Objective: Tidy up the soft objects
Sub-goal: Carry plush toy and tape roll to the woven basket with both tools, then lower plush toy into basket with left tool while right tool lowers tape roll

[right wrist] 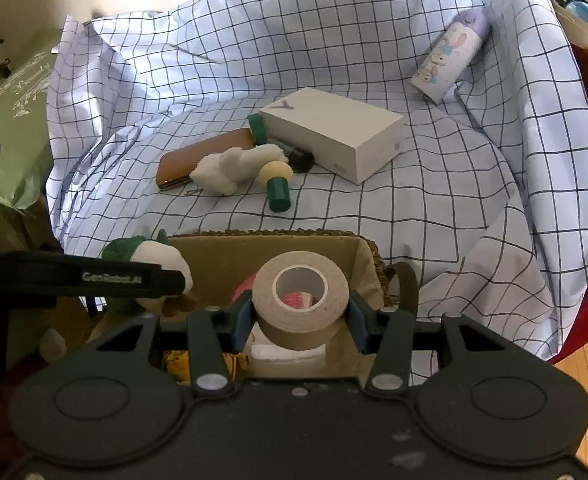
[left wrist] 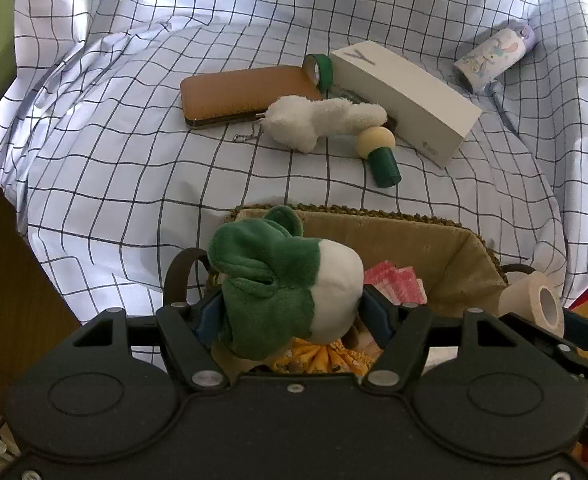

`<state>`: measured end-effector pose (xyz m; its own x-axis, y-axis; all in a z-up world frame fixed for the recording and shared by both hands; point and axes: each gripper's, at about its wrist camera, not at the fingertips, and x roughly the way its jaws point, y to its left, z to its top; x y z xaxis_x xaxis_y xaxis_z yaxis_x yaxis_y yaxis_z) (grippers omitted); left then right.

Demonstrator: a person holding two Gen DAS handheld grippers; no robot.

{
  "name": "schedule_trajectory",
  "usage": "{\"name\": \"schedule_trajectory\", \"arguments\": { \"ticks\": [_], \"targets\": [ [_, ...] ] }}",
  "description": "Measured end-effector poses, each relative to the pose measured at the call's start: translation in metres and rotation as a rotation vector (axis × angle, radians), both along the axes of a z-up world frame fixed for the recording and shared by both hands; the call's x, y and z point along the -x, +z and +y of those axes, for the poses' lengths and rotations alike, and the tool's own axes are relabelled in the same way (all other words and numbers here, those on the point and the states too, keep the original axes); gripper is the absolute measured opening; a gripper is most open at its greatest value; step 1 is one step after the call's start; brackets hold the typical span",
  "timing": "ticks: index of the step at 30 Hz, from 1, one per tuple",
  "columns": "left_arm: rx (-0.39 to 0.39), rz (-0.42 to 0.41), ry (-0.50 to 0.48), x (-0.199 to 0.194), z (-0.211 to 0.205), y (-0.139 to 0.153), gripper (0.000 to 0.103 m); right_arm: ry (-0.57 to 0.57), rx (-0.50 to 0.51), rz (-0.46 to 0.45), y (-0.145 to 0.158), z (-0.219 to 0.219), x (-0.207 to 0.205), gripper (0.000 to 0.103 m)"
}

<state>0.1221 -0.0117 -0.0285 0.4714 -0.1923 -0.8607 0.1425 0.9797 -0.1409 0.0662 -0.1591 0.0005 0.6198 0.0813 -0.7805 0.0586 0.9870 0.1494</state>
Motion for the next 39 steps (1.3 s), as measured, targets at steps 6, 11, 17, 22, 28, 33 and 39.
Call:
{"name": "schedule_trajectory", "arguments": {
  "ticks": [6, 11, 17, 22, 28, 33, 39],
  "targets": [
    [-0.011, 0.004, -0.004, 0.001, -0.002, -0.001, 0.065, -0.002, 0.001, -0.004, 0.001, 0.000, 0.003, 0.048],
    [-0.019, 0.003, -0.006, 0.002, -0.003, -0.002, 0.065, -0.003, 0.003, -0.001, 0.000, 0.000, 0.004, 0.048],
    [-0.021, -0.001, -0.013, 0.005, -0.003, 0.000, 0.070, -0.001, 0.007, -0.008, 0.002, 0.000, 0.009, 0.048],
    [-0.013, -0.018, -0.009, 0.007, -0.004, 0.004, 0.071, -0.002, 0.008, -0.007, 0.002, 0.000, 0.010, 0.048],
    [-0.016, -0.047, 0.010, 0.008, -0.001, 0.010, 0.074, 0.005, 0.004, -0.002, 0.001, 0.001, 0.010, 0.048],
    [-0.027, -0.062, 0.035, 0.007, 0.002, 0.011, 0.074, 0.022, -0.005, 0.002, 0.000, 0.003, 0.010, 0.048],
    [-0.016, -0.059, 0.044, 0.007, 0.003, 0.011, 0.074, 0.069, -0.017, 0.007, 0.001, 0.012, 0.013, 0.048]
  ]
}}
